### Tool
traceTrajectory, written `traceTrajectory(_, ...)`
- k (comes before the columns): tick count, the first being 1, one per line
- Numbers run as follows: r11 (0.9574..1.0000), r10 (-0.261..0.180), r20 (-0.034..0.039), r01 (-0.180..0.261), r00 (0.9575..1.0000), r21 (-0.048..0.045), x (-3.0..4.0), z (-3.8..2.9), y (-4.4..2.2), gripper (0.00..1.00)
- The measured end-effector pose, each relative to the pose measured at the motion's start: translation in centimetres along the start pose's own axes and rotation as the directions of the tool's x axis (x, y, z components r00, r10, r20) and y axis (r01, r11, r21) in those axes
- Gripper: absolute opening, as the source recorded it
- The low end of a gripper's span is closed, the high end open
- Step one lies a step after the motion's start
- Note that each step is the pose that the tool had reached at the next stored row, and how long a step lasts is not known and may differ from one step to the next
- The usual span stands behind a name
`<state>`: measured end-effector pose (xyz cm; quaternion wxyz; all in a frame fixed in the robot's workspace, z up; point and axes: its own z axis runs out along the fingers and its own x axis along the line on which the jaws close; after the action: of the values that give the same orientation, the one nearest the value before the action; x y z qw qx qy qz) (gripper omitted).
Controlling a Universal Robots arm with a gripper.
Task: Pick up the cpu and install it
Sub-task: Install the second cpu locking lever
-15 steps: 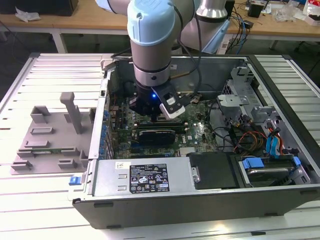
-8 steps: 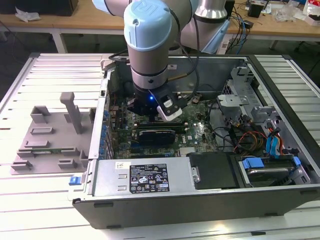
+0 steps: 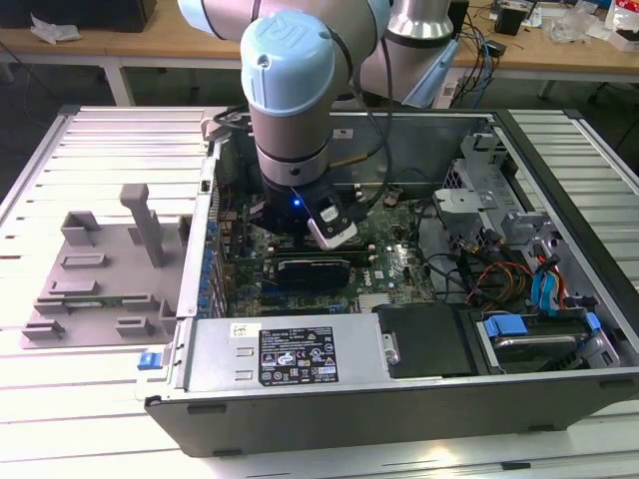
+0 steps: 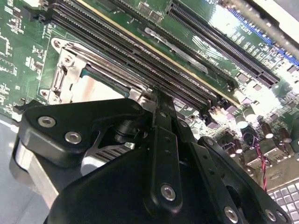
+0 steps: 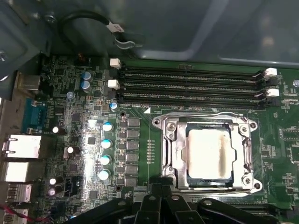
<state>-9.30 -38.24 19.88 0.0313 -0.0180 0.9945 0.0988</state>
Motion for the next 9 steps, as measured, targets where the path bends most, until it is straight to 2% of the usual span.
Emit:
traceTrajectory(2,1.0000,0.000,0.0000,0.000,1.0000,-0.0002,0.04,-0.01,0.00,0.11)
traceTrajectory(3,1.0000,0.000,0.0004,0.000,1.0000,-0.0009,0.03,-0.24,0.06,0.11)
traceTrajectory(4,1.0000,0.000,0.0001,0.000,1.0000,0.0003,-0.03,-1.12,0.22,0.11)
traceTrajectory(6,1.0000,0.000,-0.0001,0.000,1.0000,0.0017,-0.10,-2.07,0.41,0.11)
traceTrajectory(7,1.0000,0.000,0.0000,0.000,1.0000,0.0033,-0.15,-2.83,0.57,0.11)
traceTrajectory(8,1.0000,0.000,-0.0002,0.000,1.0000,0.0041,-0.17,-3.19,0.64,0.11)
traceTrajectory(9,1.0000,0.000,-0.0003,0.000,1.0000,0.0061,-0.22,-3.87,0.77,0.11)
